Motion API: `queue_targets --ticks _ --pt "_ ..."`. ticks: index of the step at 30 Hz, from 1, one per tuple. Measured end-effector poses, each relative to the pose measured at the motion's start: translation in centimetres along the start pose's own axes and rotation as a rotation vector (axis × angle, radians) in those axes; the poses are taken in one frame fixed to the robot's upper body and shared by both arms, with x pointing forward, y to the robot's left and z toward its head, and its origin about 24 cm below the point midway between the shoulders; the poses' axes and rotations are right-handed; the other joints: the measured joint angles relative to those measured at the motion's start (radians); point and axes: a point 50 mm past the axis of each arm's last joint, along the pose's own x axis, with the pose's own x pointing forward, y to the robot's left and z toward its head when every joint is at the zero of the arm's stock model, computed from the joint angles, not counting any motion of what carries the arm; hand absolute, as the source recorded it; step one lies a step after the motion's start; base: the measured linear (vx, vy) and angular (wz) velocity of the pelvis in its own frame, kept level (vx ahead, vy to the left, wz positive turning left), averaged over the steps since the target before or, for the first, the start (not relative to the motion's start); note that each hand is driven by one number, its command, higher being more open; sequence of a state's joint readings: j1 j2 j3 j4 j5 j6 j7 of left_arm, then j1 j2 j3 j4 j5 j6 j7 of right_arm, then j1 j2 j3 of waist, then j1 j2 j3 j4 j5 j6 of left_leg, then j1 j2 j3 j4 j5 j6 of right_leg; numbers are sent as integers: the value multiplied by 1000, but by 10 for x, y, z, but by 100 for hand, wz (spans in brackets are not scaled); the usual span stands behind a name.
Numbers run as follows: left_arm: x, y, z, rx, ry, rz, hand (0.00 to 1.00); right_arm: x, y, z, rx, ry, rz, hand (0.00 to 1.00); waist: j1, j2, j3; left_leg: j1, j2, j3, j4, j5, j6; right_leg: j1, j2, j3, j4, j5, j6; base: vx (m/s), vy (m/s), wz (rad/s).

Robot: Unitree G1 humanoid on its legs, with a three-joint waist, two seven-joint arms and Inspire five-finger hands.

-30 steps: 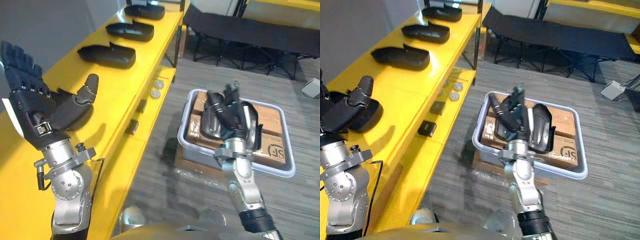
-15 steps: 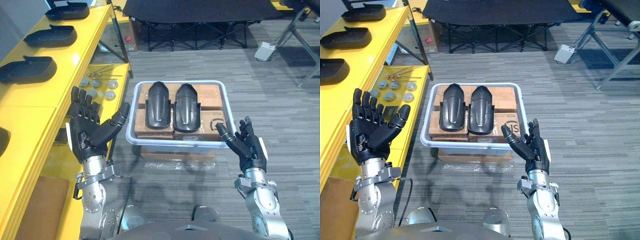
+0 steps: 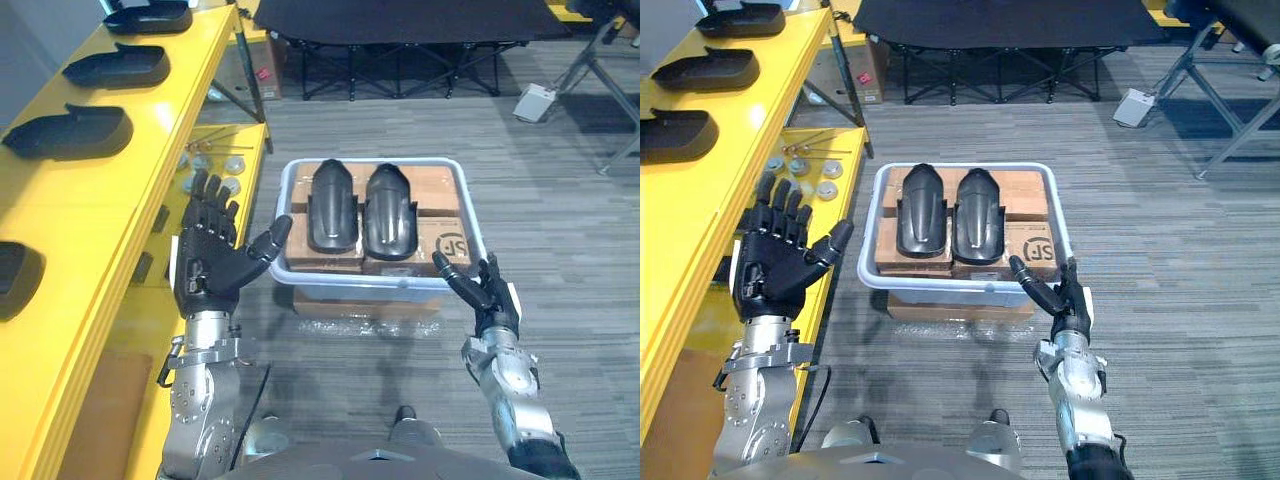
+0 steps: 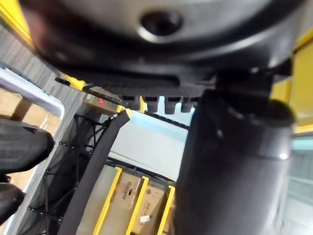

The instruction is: Walk over and take three plastic housings, then place them on the shelf

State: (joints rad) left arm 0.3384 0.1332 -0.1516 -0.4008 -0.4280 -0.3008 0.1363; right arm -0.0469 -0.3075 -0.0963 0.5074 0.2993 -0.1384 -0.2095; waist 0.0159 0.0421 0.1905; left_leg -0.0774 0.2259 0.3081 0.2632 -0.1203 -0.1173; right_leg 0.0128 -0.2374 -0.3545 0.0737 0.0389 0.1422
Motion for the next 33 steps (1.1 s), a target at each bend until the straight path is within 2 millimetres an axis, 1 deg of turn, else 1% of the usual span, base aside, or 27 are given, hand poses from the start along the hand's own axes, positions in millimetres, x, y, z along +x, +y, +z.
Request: queue_targets --ticks 1,2,3,4,5,6,7,8,9,12,15,17,18,19,20,21,22,23,25,27,29,31,33 --pt "0 0 0 -1 2 -9 100 7 -3 5 -10 -3 -21 100 7 -2 1 -22 -5 -9 11 0 0 -9 -5 -8 -8 7 3 -175 128 32" --pt "0 1 1 1 3 -22 100 22 -9 18 -27 -21 -58 100 18 -4 10 -68 -9 -23 38 -3 5 -26 -10 -27 -22 22 4 -220 131 23" --pt "2 0 1 -7 3 -39 100 36 -13 37 -40 -58 -91 100 37 -3 32 -105 -9 -36 67 -7 11 -40 -11 -34 -28 32 6 -226 123 22" --pt "3 0 1 -16 2 -49 100 43 -15 49 -45 -83 -105 100 44 -2 47 -125 -8 -47 82 -10 14 -45 -12 -40 -29 32 6 -242 106 27" --pt "6 -3 1 -16 0 -70 100 55 -20 74 -55 -138 -134 100 56 6 76 -164 -8 -69 110 -10 15 -57 -11 -59 -30 34 8 -215 77 33" --pt "7 -5 -2 -20 5 -88 100 65 -24 101 -59 -196 -161 100 67 13 97 -202 -8 -82 121 -8 17 -80 -10 -69 -31 45 2 -206 70 31" --pt "7 -6 -3 -19 9 -95 100 69 -26 114 -58 -225 -173 100 72 15 109 -214 -10 -86 121 -2 22 -87 -10 -73 -36 52 1 -177 52 20" --pt "6 -8 -6 -18 23 -108 100 73 -28 137 -53 -284 -193 100 86 18 134 -231 -13 -95 120 11 24 -97 -9 -80 -43 63 -3 -133 31 15" --pt "6 -8 -8 -15 30 -112 100 75 -27 154 -56 -329 -203 100 95 18 155 -241 -15 -101 118 28 28 -103 -8 -84 -43 69 -5 -117 20 17" --pt "6 -6 -7 -11 20 -109 100 78 -21 175 -62 -374 -231 100 96 17 184 -262 -22 -126 121 38 33 -103 -8 -108 -40 70 -5 -54 2 22" --pt "7 -5 -3 -12 -23 -102 100 84 -24 182 -80 -344 -288 100 122 17 189 -281 -24 -129 136 39 37 -115 -10 -109 -37 71 -4 2 8 7" --pt "9 -3 1 -10 -49 -88 100 87 -28 189 -86 -316 -319 100 127 20 205 -286 -25 -136 140 39 38 -120 -12 -111 -23 71 -4 5 17 8" --pt "12 -3 2 -11 -63 -84 100 89 -34 196 -94 -304 -348 100 130 27 220 -294 -25 -142 148 38 40 -122 -13 -112 -18 71 -4 -35 22 4" --pt "14 -4 4 -17 -72 -86 100 90 -44 206 -100 -296 -383 100 141 34 233 -307 -24 -142 155 36 42 -134 -14 -111 -13 71 -4 -44 23 2" --pt "16 -5 4 -21 -76 -89 100 90 -50 211 -101 -293 -404 100 146 40 242 -312 -24 -143 158 36 42 -140 -16 -111 -6 71 -4 -59 29 2" --pt "17 -4 2 -18 -71 -86 100 90 -59 219 -99 -281 -441 100 148 51 251 -333 -24 -151 172 34 45 -152 -16 -114 0 71 -4 -52 28 4" --pt "17 -3 0 -16 -65 -80 100 91 -62 222 -96 -274 -456 100 150 54 256 -338 -24 -151 174 34 46 -157 -16 -114 1 71 -4 -60 33 4" --pt "17 -1 -4 -15 -47 -67 100 91 -66 227 -89 -259 -487 100 152 59 274 -340 -24 -152 179 33 47 -160 -19 -114 9 70 -5 -67 40 -1" --pt "15 2 -12 -27 -10 -49 100 90 -75 231 -95 -225 -530 100 160 64 278 -362 -25 -153 186 34 50 -182 -21 -114 16 69 -6 -54 33 -1" --pt "15 5 -21 -21 28 -34 100 87 -92 234 -102 -174 -595 100 177 76 287 -383 -26 -157 190 38 55 -200 -24 -116 26 69 -6 -40 20 4" --pt "13 7 -25 -22 51 -27 100 86 -98 239 -93 -146 -626 100 182 87 294 -393 -29 -162 190 40 58 -209 -27 -120 32 69 -7 -33 14 7" --pt "12 3 -28 -39 64 -36 100 84 -103 243 -64 -113 -655 100 187 102 300 -410 -34 -163 188 46 61 -229 -34 -121 41 68 -7 -31 17 4" --pt "12 0 -29 -50 68 -42 100 83 -108 242 -51 -80 -668 100 196 110 301 -420 -38 -163 187 49 63 -245 -39 -121 47 68 -8 0 0 0"
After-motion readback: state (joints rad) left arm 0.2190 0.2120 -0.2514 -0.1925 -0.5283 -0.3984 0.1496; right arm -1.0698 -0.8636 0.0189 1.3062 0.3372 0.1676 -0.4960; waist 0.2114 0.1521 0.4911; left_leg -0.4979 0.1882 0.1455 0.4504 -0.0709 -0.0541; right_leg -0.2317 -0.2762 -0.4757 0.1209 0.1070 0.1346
